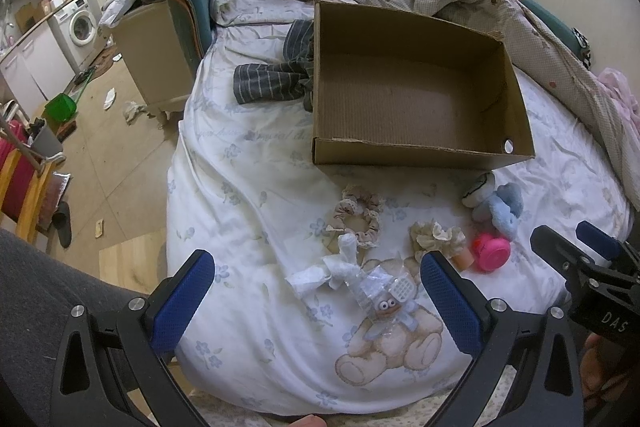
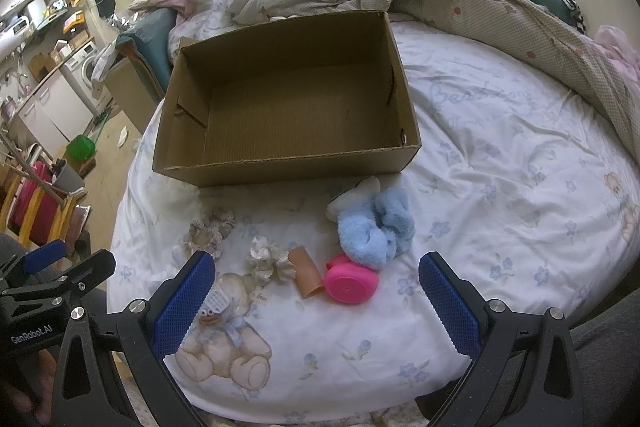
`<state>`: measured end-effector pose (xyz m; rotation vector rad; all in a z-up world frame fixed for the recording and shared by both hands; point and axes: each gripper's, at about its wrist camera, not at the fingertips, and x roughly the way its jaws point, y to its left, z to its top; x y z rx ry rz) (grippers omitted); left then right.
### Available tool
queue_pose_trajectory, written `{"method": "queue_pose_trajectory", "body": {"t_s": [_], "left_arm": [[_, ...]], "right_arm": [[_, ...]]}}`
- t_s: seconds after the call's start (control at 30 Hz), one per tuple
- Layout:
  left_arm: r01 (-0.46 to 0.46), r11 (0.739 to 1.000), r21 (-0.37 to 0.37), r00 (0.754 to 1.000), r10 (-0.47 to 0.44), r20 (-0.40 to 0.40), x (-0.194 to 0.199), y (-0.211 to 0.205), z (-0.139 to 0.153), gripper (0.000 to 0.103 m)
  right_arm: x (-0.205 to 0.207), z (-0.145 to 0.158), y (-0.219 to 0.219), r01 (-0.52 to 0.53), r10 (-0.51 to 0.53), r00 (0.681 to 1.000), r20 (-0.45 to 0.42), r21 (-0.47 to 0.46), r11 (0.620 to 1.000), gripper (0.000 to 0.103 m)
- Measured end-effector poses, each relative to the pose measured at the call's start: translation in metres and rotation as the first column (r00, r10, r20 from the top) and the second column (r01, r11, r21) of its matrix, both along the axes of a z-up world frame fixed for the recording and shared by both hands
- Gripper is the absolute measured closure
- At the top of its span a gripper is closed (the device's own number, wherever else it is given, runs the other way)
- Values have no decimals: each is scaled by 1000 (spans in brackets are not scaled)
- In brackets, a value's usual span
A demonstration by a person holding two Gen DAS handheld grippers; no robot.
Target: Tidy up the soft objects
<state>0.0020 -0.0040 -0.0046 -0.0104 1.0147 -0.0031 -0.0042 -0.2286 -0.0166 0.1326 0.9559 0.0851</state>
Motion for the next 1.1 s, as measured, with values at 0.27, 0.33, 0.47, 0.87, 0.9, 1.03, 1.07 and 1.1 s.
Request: {"method": "queue_pose_trajectory", "body": {"t_s": [0.27, 0.33, 0.47, 0.87, 0.9, 1.03, 1.07, 1.1], "left_arm": [[-2, 1000, -1, 1000, 2, -1, 1, 1, 1, 0], [-2, 1000, -1, 1000, 2, -1, 1, 1, 1, 0], [-2, 1000, -2, 1000, 2, -4, 2, 0, 2, 0], [-112, 993, -30, 986, 107, -127, 35, 30, 3, 0], [-123, 992, -40, 983, 116, -144, 39, 35, 1, 0], [-174, 978, -111, 958, 142, -250, 53, 52, -17, 3], [-181, 975, -126, 951, 141, -273, 55, 54, -23, 11], [-189, 973, -133, 943, 142, -301, 56, 56, -30, 17]], "right_arm": [[0, 0, 0, 0, 0, 1000, 0, 0, 1000, 0], [0, 0, 0, 0, 0, 1000, -1, 0, 1000, 0], [0, 0, 0, 0, 0, 1000, -1, 1, 1000, 0], [20, 15, -18, -12, 22, 995, -94, 113, 994, 0], [25, 15, -20, -15, 29, 993, -111, 123, 992, 0], [40, 13, -28, -13, 34, 988, -150, 139, 990, 0], [42, 11, -31, -9, 29, 988, -153, 133, 991, 0], [44, 8, -34, -2, 22, 987, -159, 128, 992, 0]]}}
